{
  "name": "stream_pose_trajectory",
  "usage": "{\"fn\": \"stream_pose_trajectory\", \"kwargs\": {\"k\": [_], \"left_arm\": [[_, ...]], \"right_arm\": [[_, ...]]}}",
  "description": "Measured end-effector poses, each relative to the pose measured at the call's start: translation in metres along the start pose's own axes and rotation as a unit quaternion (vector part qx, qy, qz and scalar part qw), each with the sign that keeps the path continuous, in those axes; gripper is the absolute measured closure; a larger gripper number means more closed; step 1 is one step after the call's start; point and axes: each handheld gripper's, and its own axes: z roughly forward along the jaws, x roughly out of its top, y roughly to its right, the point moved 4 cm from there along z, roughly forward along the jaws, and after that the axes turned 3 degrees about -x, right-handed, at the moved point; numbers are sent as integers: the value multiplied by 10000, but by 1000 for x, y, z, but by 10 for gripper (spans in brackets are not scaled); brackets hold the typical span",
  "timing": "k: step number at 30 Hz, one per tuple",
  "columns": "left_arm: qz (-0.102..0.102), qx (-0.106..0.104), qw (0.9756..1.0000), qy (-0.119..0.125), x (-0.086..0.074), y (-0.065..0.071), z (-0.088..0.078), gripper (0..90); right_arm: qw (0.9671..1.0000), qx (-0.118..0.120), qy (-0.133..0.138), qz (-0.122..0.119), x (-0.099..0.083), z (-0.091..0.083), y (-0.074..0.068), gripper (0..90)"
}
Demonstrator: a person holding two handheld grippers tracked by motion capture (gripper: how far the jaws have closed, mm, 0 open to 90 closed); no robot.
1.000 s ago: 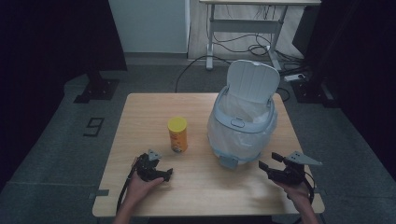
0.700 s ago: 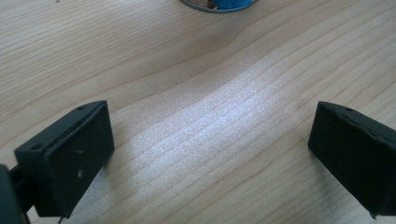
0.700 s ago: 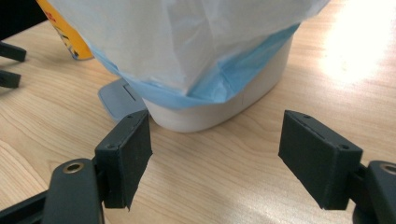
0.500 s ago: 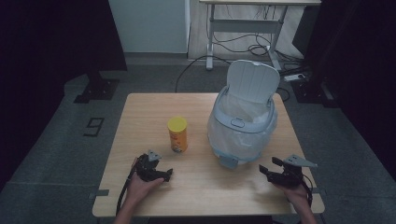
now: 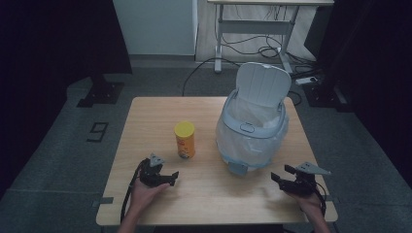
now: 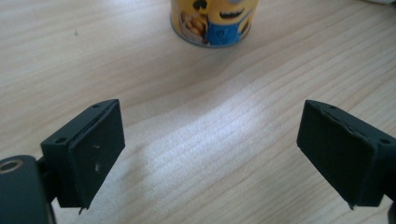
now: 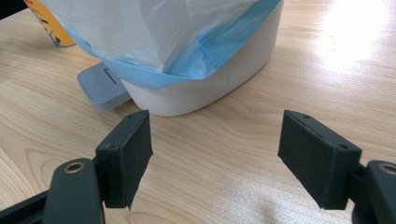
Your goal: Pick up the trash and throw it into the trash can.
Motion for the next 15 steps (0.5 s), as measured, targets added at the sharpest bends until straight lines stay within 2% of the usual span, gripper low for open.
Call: {"fn": "stream_pose_trajectory", "kwargs": {"k": [6, 10, 15], "left_arm": [[-9, 40, 9999, 122, 13, 2, -2, 66], [15, -56, 9998, 206, 20, 6, -6, 58], [-41, -170, 9991, 390, 38, 3, -9, 61]], "right_arm": [[10000, 32, -35, 39, -2, 1, -2, 250], [10000, 45, -28, 44, -2, 1, -2, 251], [10000, 31, -44, 55, -2, 1, -1, 252]]}}
